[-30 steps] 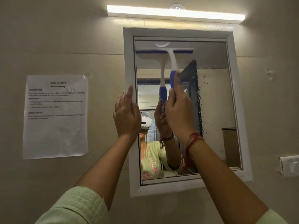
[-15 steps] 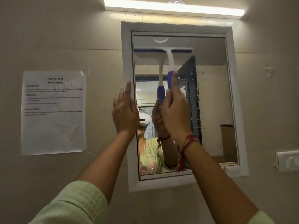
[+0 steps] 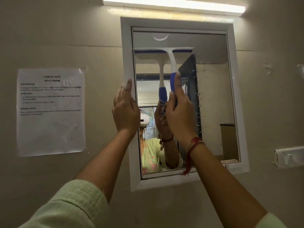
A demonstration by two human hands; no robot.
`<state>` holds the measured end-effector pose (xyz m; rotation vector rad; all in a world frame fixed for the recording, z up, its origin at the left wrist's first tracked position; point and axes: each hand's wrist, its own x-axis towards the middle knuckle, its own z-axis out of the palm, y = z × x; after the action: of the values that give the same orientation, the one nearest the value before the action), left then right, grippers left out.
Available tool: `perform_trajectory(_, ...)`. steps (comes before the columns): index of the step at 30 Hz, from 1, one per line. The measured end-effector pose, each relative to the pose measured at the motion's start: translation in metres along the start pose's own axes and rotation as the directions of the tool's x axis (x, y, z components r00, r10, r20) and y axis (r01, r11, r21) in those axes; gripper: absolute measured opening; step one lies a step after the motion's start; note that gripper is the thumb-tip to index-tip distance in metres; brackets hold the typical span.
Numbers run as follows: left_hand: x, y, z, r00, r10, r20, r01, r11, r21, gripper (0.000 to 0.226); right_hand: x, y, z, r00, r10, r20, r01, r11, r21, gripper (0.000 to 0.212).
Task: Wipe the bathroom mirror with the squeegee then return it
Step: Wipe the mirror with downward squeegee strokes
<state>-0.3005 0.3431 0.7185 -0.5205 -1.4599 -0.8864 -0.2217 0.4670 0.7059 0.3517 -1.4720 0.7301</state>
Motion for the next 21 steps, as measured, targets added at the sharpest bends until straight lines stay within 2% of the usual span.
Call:
perform_trajectory(3, 0.0, 0.001, 0.0, 1.0, -0.002, -0.001, 0.002, 1.0, 0.009, 0.049, 0.001, 0.001, 0.002, 1.0, 0.003, 0.001, -0.003, 1.0, -0.011, 0.053)
perform_trajectory(9, -0.001, 0.004, -0.003, 1.0, 0.0, 0.01, -0.001, 0.999, 0.032, 0.052, -0.058, 0.008, 0.001, 0.998, 0.04, 0.037, -0.044, 0.994, 0.102, 0.054)
perform_trajectory(12, -0.002, 0.005, -0.003, 1.0, -0.003, 0.015, 0.002, 0.999, 0.04, 0.053, -0.048, 0.005, 0.001, 0.998, 0.049, 0.028, -0.052, 0.991, 0.123, 0.054)
perform_trajectory(17, -0.002, 0.005, -0.003, 1.0, -0.002, 0.009, 0.001, 0.999, 0.037, 0.052, -0.016, 0.003, -0.002, 1.0, 0.022, 0.008, -0.022, 0.999, 0.037, 0.054)
perform_trajectory(21, -0.002, 0.003, -0.001, 1.0, -0.002, -0.006, 0.002, 0.999, 0.047, 0.051, -0.037, 0.013, -0.003, 1.0, -0.006, 0.005, 0.006, 1.0, -0.004, 0.055)
